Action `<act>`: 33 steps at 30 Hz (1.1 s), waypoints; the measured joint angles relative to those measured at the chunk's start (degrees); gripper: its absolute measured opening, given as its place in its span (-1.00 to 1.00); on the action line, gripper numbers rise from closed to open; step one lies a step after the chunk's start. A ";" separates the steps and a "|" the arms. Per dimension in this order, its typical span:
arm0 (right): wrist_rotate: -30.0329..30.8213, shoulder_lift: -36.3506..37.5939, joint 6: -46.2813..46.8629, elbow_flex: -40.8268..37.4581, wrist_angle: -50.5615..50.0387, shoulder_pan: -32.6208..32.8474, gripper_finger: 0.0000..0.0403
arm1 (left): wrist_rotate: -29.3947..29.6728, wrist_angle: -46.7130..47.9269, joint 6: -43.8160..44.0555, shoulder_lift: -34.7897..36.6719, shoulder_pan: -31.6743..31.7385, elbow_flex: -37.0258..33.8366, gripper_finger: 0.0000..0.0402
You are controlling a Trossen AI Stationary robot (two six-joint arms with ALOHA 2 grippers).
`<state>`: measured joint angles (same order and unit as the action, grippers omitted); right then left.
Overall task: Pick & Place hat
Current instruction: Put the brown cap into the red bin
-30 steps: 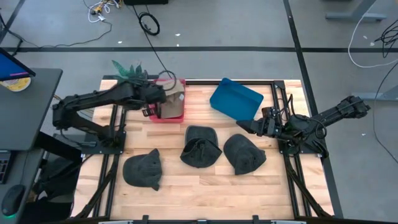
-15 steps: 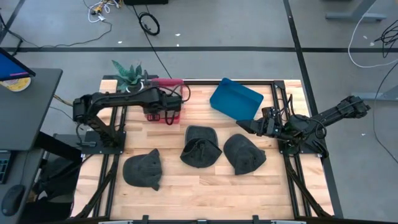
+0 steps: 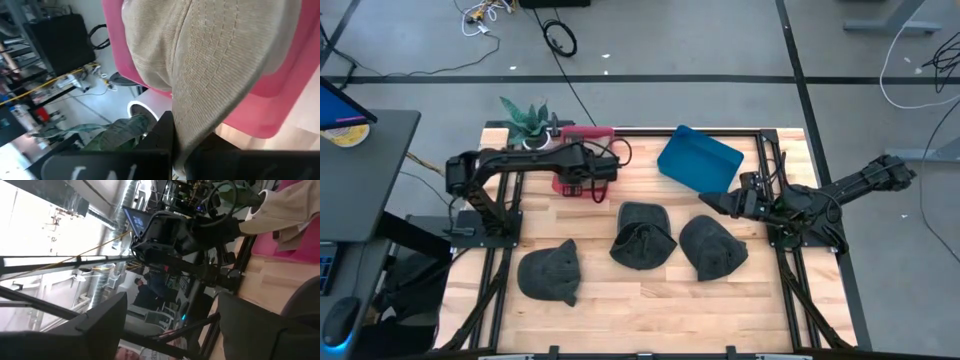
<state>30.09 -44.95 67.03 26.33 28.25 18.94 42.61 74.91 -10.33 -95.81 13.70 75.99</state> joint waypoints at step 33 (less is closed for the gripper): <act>-0.07 0.00 0.46 0.00 -0.46 -0.38 0.55 | -10.37 -8.53 -3.84 -10.32 2.26 0.16 -0.73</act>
<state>30.02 -44.95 67.48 26.33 27.79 18.57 32.25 66.38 -14.17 -106.14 15.97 76.14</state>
